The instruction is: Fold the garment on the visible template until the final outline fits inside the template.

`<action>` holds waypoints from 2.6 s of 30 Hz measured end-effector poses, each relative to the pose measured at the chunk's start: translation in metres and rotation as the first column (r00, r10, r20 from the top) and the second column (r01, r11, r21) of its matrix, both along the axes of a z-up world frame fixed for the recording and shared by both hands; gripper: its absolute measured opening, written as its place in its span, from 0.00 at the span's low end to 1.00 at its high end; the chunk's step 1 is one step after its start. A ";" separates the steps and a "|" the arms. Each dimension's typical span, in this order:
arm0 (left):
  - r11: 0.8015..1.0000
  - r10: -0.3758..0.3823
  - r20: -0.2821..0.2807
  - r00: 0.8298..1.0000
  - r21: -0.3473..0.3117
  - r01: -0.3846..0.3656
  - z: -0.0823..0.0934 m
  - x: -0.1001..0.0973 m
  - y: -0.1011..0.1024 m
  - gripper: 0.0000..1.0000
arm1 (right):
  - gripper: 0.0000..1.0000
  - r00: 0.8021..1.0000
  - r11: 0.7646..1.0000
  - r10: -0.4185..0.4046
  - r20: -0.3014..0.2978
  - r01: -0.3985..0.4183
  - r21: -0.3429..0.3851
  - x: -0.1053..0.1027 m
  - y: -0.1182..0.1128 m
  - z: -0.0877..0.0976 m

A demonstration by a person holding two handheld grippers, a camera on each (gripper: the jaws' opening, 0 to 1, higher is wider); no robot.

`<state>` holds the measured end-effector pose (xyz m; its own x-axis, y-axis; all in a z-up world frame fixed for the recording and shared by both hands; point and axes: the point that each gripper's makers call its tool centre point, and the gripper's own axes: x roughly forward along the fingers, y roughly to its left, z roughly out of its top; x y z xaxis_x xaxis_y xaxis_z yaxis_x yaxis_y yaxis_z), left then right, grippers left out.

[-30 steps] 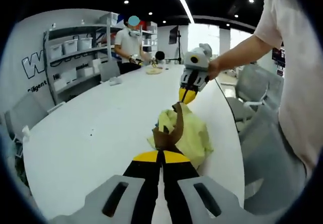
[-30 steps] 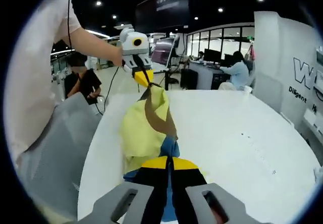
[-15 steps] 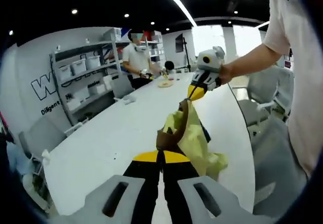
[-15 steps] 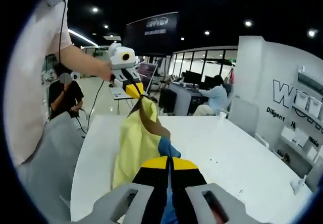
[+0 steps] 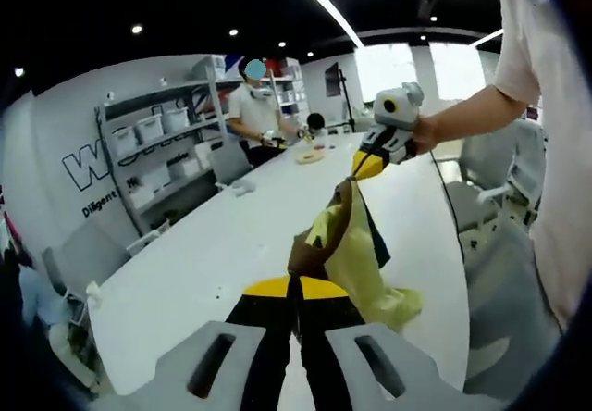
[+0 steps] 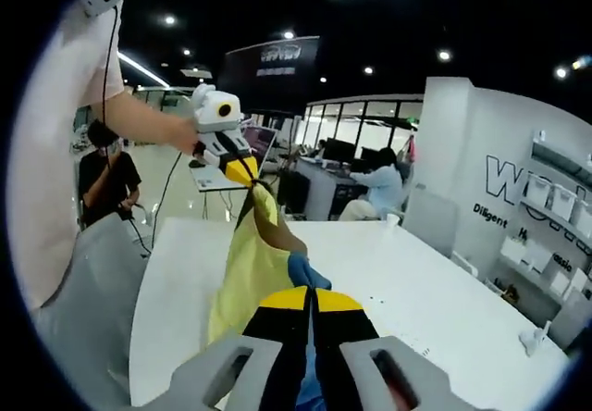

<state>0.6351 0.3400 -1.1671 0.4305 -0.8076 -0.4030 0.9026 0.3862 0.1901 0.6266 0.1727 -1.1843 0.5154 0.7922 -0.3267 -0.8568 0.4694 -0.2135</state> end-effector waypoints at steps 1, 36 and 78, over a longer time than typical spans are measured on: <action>1.000 0.007 -0.008 1.000 0.007 -0.007 -0.007 0.002 -0.001 0.00 | 0.00 1.000 1.000 -0.002 -0.012 0.002 -0.011 0.001 0.000 -0.009; 0.941 0.299 -0.046 0.953 0.180 -0.286 -0.150 0.168 -0.004 0.00 | 0.00 0.954 0.952 -0.293 -0.070 0.283 -0.119 0.184 -0.014 -0.136; 0.958 0.286 -0.277 0.917 0.098 -0.269 -0.185 -0.019 0.001 0.17 | 0.15 0.947 0.981 -0.174 -0.269 0.144 -0.128 -0.022 0.004 -0.184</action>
<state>0.6162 0.3407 -1.3519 0.4941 -0.6442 -0.5838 0.7797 0.6254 -0.0301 0.6044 0.1765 -1.3688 0.5089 0.6605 -0.5520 -0.8052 0.5920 -0.0339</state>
